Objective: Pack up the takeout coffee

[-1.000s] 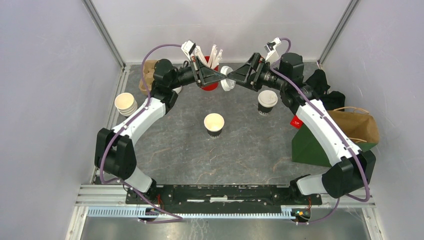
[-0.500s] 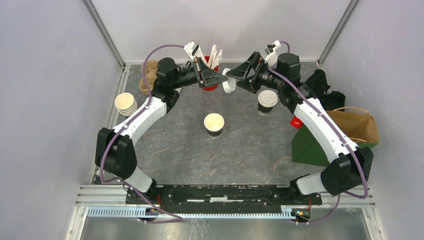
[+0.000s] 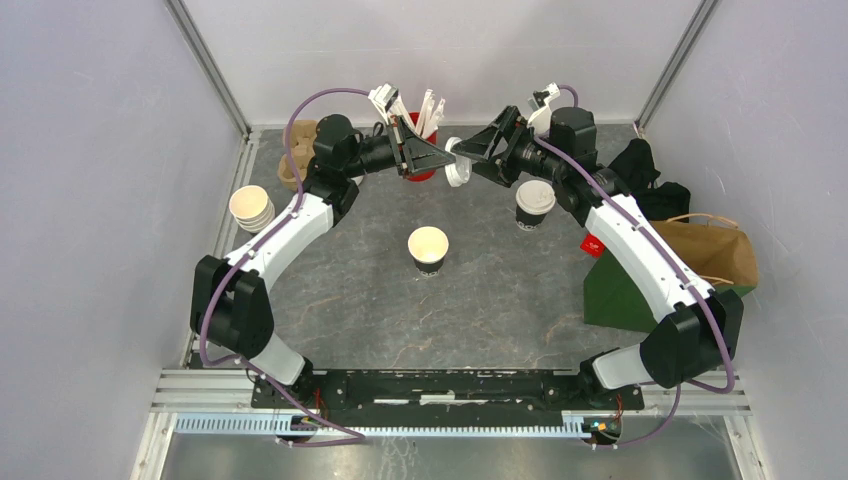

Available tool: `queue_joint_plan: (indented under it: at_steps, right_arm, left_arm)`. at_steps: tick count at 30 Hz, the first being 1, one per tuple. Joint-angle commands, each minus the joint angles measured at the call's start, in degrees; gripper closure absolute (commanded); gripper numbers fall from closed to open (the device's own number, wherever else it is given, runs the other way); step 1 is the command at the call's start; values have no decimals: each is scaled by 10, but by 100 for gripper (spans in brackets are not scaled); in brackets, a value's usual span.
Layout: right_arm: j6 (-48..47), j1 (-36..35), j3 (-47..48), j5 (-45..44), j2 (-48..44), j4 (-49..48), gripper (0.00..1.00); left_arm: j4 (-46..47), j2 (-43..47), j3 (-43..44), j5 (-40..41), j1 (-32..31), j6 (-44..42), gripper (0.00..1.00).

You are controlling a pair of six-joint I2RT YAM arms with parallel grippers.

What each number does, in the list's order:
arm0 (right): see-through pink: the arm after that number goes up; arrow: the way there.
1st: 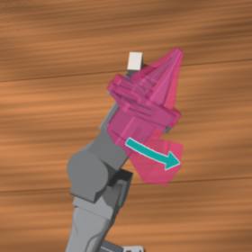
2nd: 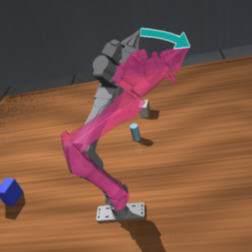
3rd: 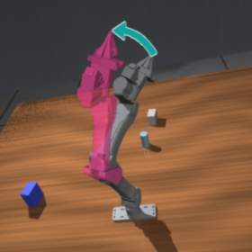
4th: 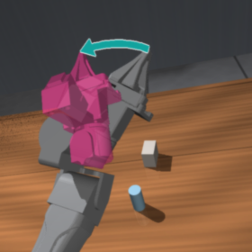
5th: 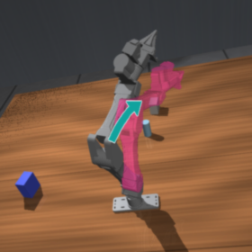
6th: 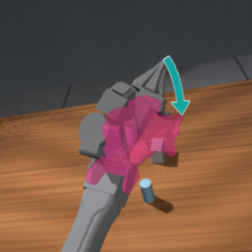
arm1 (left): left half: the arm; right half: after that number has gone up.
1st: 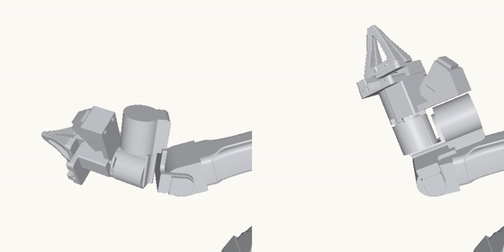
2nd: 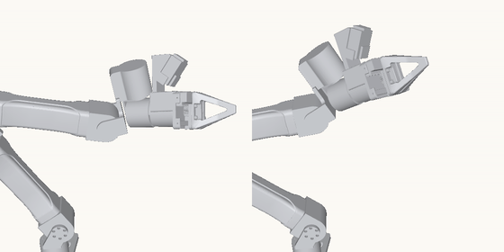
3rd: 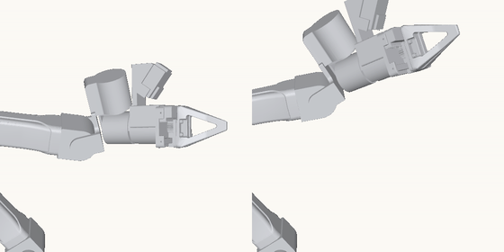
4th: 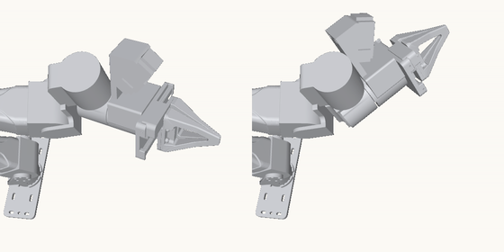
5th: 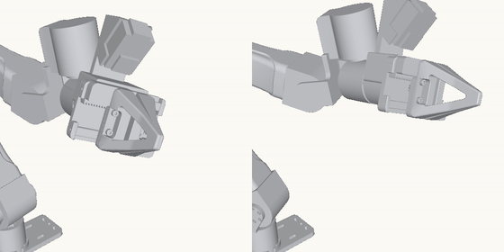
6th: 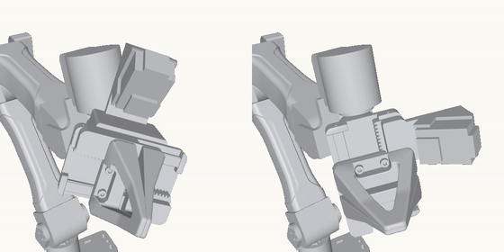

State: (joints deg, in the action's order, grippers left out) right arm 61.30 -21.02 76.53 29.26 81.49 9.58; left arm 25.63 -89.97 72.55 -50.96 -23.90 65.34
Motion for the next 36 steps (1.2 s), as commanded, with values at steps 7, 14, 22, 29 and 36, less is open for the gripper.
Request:
queue_joint_plan:
  at_steps: [7, 14, 22, 29, 36]
  right_arm:
    - [-10, -4, 28, -20, 2, 0, 22]
    - [-75, -3, 28, -34, -3, 39, 23]
    - [-394, -4, 12, -53, -17, 173, 21]
    - [-554, -108, 50, -163, 5, 273, 21]
    - [-608, -240, 211, -311, 134, 393, 21]
  left_arm:
    - [-34, 24, 20, 13, -4, -53, 71]
    - [-185, 71, 26, 62, 5, -168, 31]
    - [-653, 99, 66, 387, 50, -296, 20]
    - [-575, 118, -79, 263, 46, -270, 15]
    - [-580, 115, -134, 364, 45, -252, 22]
